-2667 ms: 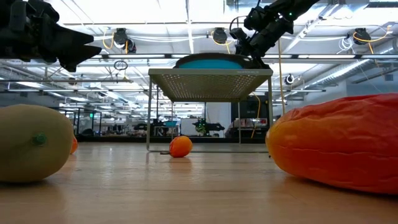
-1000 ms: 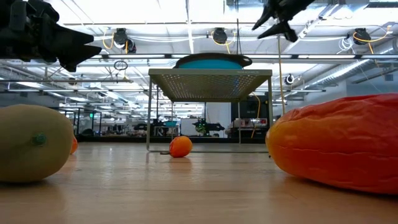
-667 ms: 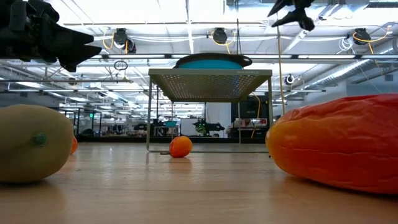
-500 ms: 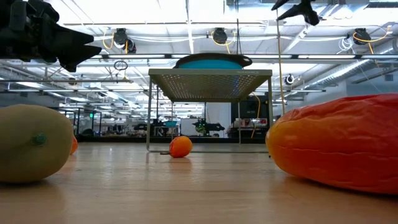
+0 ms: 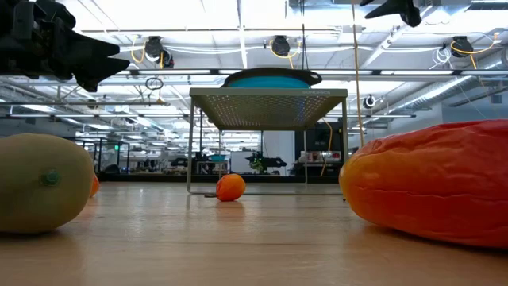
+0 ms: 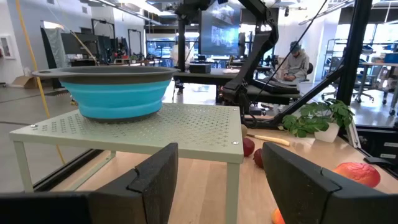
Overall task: Pick & Place Fruit
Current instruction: Put the mango into the blue strainer bowl on the shelf
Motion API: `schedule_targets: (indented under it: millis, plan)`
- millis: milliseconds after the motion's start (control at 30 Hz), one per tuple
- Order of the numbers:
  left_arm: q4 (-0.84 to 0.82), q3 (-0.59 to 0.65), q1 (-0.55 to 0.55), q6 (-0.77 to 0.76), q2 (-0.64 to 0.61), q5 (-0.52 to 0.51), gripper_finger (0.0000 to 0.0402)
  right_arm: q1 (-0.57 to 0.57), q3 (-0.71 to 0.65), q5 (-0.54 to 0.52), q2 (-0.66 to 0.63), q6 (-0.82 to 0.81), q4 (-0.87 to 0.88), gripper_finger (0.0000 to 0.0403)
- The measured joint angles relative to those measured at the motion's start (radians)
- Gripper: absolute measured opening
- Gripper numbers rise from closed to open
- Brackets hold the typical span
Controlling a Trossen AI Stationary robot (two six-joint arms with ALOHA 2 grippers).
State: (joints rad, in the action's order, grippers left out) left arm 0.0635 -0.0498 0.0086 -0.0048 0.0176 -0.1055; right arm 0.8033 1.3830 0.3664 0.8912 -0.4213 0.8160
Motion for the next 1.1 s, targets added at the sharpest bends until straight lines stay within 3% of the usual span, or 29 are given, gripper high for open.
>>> schedule_targets:
  millis: [300,567,733,1100]
  plan:
    - [0.0,0.0,0.0,0.0,0.0,0.0,0.0234,0.0,-0.211,0.009,-0.11,-0.009,-0.204,0.0141]
    - [0.0,0.0,0.0,0.0,0.0,0.0,0.0234,0.0,-0.413,0.104,-0.199,-0.038,-0.412,0.0141]
    - [0.0,0.0,0.0,0.0,0.0,0.0,0.0234,-0.001,-0.518,0.11,-0.242,-0.062,-0.501,0.0141]
    - [0.0,0.0,0.0,0.0,0.0,0.0,0.0234,-0.001,-0.623,0.109,-0.314,-0.049,-0.581,0.0141]
